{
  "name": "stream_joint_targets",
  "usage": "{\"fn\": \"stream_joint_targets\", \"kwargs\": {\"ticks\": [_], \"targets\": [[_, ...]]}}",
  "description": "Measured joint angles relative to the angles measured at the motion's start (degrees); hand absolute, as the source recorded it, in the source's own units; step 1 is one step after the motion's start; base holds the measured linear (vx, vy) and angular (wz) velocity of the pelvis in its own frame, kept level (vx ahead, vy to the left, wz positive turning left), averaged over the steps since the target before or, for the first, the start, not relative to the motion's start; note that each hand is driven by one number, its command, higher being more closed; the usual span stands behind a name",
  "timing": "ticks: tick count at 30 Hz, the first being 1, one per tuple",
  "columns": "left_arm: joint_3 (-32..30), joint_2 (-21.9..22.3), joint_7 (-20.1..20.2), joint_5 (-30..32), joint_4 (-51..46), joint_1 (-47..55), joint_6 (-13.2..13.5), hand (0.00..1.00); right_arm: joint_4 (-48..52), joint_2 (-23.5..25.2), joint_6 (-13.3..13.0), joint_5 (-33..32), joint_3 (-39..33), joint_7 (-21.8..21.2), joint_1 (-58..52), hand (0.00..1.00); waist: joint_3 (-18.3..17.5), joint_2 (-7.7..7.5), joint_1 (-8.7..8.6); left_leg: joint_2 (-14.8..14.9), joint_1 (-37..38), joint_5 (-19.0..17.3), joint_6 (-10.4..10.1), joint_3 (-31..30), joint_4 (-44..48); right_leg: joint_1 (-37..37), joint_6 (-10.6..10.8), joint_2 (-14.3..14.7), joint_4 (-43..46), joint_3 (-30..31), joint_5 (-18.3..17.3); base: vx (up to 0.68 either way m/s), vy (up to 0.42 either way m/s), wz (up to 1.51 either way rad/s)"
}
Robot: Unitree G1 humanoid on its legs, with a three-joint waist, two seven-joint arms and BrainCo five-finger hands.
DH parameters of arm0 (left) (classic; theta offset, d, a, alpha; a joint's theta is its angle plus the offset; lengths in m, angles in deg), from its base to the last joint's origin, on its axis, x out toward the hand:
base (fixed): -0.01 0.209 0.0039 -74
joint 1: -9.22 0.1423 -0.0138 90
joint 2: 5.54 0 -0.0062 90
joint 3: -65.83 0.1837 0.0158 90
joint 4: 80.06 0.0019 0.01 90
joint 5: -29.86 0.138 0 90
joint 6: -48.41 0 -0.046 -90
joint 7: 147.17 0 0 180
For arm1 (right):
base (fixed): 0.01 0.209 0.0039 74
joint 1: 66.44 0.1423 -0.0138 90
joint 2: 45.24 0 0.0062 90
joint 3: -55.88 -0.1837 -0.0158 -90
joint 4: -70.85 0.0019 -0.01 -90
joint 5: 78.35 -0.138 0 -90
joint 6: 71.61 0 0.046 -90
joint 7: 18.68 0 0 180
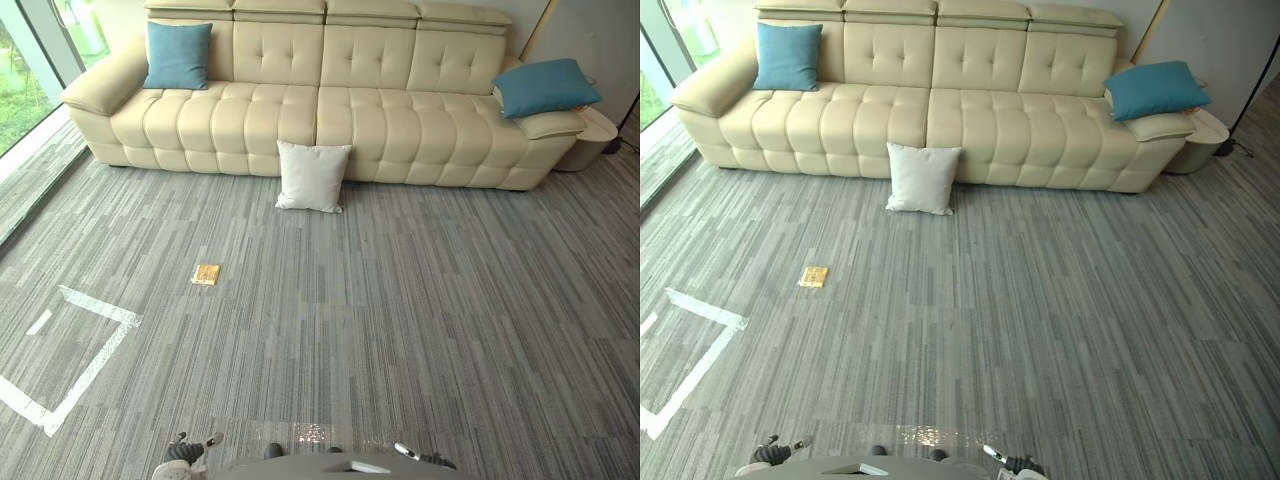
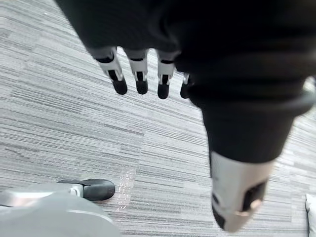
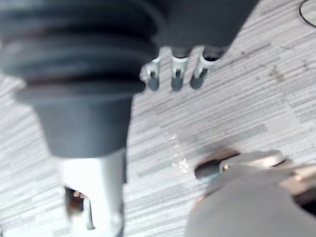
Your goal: Pick up cushions and gather them together orderly.
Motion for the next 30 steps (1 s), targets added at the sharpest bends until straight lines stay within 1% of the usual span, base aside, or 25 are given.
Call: {"fn": "stream_joint_targets", "kwargs": {"ticks": [3, 9, 11, 12, 13, 14, 15, 17, 18, 20, 21, 22, 23, 24, 25, 26, 27, 28, 29, 30], "targets": [[0.00, 0.00, 0.06, 0.00, 0.01, 0.00, 0.06, 0.00, -0.03, 0.08, -0.40, -1.18, -0.17, 0.00, -0.68, 0.00, 0.06, -0.01, 0.00, -0.11, -0.02, -0.01, -0.04, -0.77, -0.01, 0.01, 0.11, -0.13, 0.51, -0.81, -0.44, -0.02, -0.017, 0.13], [0.00, -0.04, 0.68, -0.01, -0.02, 0.00, 0.14, 0.00, -0.08, 0.25, -0.59, -1.17, -0.68, -0.02, -0.74, 0.00, 0.36, -0.15, 0.39, -0.29, -0.16, -0.28, -0.02, -0.64, -0.03, -0.16, 0.52, -0.31, 0.71, -0.76, -0.78, -0.01, -0.005, 0.01], [0.00, -0.04, 0.69, -0.02, -0.08, -0.04, 0.14, 0.00, -0.06, 0.40, -0.59, -1.18, -1.23, -0.01, -0.80, 0.00, 0.76, -0.62, 0.68, -0.29, -0.24, -0.53, 0.34, 0.07, -0.03, -0.31, 0.63, -0.36, 0.71, -0.51, -0.85, -0.01, 0.002, -0.08], [-0.01, -0.02, 0.70, -0.02, -0.12, -0.14, 0.15, 0.00, 0.04, 0.44, -0.59, -1.19, -1.42, -0.02, -0.85, 0.00, 1.12, -0.15, 0.88, -0.27, -0.30, -0.69, 0.56, 0.61, -0.03, -0.44, 0.69, -0.41, 0.71, -0.31, -0.87, 0.00, 0.011, -0.11], [-0.03, 0.01, 0.70, -0.03, -0.30, -0.29, 0.15, 0.00, 0.13, 0.45, -0.59, -1.26, -1.51, -0.01, -0.81, 0.00, 1.26, -0.72, 1.04, -0.30, -0.31, -1.14, 1.21, 1.22, -0.02, -0.55, 0.91, -0.55, 0.70, -0.10, -0.98, 0.00, 0.016, -0.13], [-0.03, 0.04, 0.71, -0.03, -0.51, -0.27, 0.15, 0.00, 0.14, 0.44, -0.59, -1.32, -1.51, -0.01, -0.74, 0.00, 1.44, -0.46, 1.19, -0.27, -0.58, -1.37, 1.46, 2.15, -0.02, -1.00, 1.05, -0.63, 0.74, 0.18, -1.07, 0.01, 0.025, -0.23], [-0.08, 0.19, 0.72, -0.03, -1.08, -0.31, 0.15, 0.00, 0.28, 0.39, -0.59, -1.38, -1.50, -0.01, -0.59, 0.00, 1.27, -0.73, 1.66, -0.24, -1.53, -1.68, 1.75, 3.72, -0.01, -2.33, 1.25, -0.83, 1.04, 0.79, -1.20, 0.02, 0.036, -0.26], [-0.22, 0.24, 0.73, -0.06, -1.84, -0.32, 0.15, 0.00, 0.81, 0.48, -0.58, -1.39, -1.49, -0.01, -0.50, 0.00, 1.39, -0.20, 1.91, -0.34, -2.73, -2.15, 2.12, 5.36, 0.03, -3.92, 1.98, -1.39, 1.55, 0.85, -1.29, 0.05, 0.055, -0.17], [-0.44, 0.24, 0.75, -0.06, -2.25, -0.42, 0.14, 0.00, 1.85, 0.77, -0.51, -1.40, -1.46, 0.00, -0.48, 0.00, 1.91, -0.73, 1.96, -0.32, -3.06, -2.85, 2.14, 7.18, 0.10, -4.79, 2.72, -1.85, 2.59, 0.83, -1.96, 0.10, 0.069, 0.01], [-0.81, 0.16, 0.76, -0.13, -2.64, -0.72, 0.14, 0.00, 3.02, 1.33, -0.57, -1.40, -1.48, 0.00, -0.66, 0.00, 2.16, -0.97, 1.99, -0.28, -3.07, -4.17, 2.31, 9.70, 1.11, -6.17, 3.84, -2.75, 5.69, 0.73, -3.45, 0.14, 0.075, 0.03], [-1.18, 0.11, 0.71, -0.27, -3.29, -0.83, 0.13, 0.00, 3.21, 1.49, -0.53, -1.41, -1.48, 0.00, -0.76, 0.00, 3.05, -1.37, 2.39, -0.12, -3.67, -6.88, 2.32, 10.36, 4.80, -7.19, 4.58, -3.39, 9.34, 0.75, -4.52, 0.16, 0.096, -0.18], [-1.17, 0.44, 0.66, -0.98, -3.94, -1.18, 0.13, 0.00, 4.63, 1.45, -0.50, -1.40, -1.47, 0.00, -0.81, 0.00, 3.82, -0.87, 3.23, 0.89, -5.01, -9.84, 2.29, 11.14, 9.23, -8.84, 4.97, -3.26, 14.38, 0.70, -4.92, 0.18, 0.125, -0.28], [-1.16, 0.70, 0.63, -1.28, -4.49, -1.17, 0.13, 0.00, 5.43, 1.40, -0.62, -1.40, -1.45, 0.00, -0.90, 0.00, 4.08, -0.50, 3.52, 1.65, -5.52, -11.70, 2.40, 11.44, 12.04, -10.24, 5.20, -3.04, 18.29, 0.58, -5.24, 0.12, 0.110, -0.24], [-1.21, 0.85, 0.64, -1.29, -4.63, -1.29, 0.16, 0.00, 7.30, 1.46, -0.62, -1.41, -1.30, -0.01, -1.34, 0.00, 4.41, 0.14, 3.48, 2.85, -6.38, -15.06, 2.52, 11.22, 16.66, -13.41, 5.11, -2.86, 26.61, 0.06, -5.82, 0.19, 0.117, -0.07], [-1.29, 0.79, 0.64, -1.29, -4.65, -1.30, 0.16, 0.00, 7.96, 1.55, -0.65, -1.43, -0.91, -0.05, -1.62, 0.00, 4.70, 0.62, 3.28, 3.24, -6.44, -16.25, 2.91, 10.96, 18.79, -15.67, 4.63, -2.99, 31.19, -0.48, -6.20, 0.27, 0.113, 0.03], [-1.94, 0.54, 0.63, -1.29, -4.89, -1.86, 0.13, 0.00, 9.23, 2.01, -0.66, -1.68, -0.40, -0.03, -2.15, 0.00, 4.68, -0.26, 3.20, 3.34, -6.54, -18.38, 3.52, 10.75, 21.69, -19.27, 3.63, -3.63, 40.20, -1.11, -7.85, 0.34, 0.121, 0.09], [-2.86, 0.49, 0.58, -1.29, -4.99, -2.15, 0.08, 0.00, 9.46, 2.32, -0.67, -1.87, -0.35, -0.03, -2.34, 0.00, 4.53, -0.78, 3.13, 3.27, -6.09, -19.98, 3.66, 10.37, 23.10, -22.23, 3.68, -3.73, 46.35, -1.16, -10.20, 0.35, 0.109, 0.15], [-3.22, 0.73, 0.58, -1.30, -5.03, -2.78, 0.06, 0.00, 9.60, 2.30, -0.71, -2.34, -0.40, -0.02, -2.38, 0.00, 4.55, -0.75, 2.90, 3.18, -5.27, -20.78, 3.68, 9.75, 23.02, -24.82, 3.55, -3.67, 49.59, -1.98, -12.51, 0.36, 0.098, 0.19], [-3.41, 1.20, 0.54, -1.30, -5.09, -3.40, 0.05, 0.00, 9.69, 2.26, -0.75, -2.40, -0.59, 0.00, -2.30, 0.00, 4.60, -0.66, 2.79, 2.96, -3.62, -20.95, 3.60, 9.39, 21.52, -27.19, 3.54, -3.39, 50.02, -3.33, -14.14, 0.32, 0.079, 0.18], [-3.39, 1.51, 0.54, -1.30, -5.10, -3.70, 0.04, 0.00, 9.73, 2.26, -0.79, -2.43, -0.78, 0.00, -2.28, 0.00, 4.63, -0.58, 2.68, 2.84, -2.68, -20.95, 3.60, 9.16, 20.31, -28.25, 3.47, -3.23, 49.29, -4.26, -14.55, 0.36, 0.070, 0.17]]}}
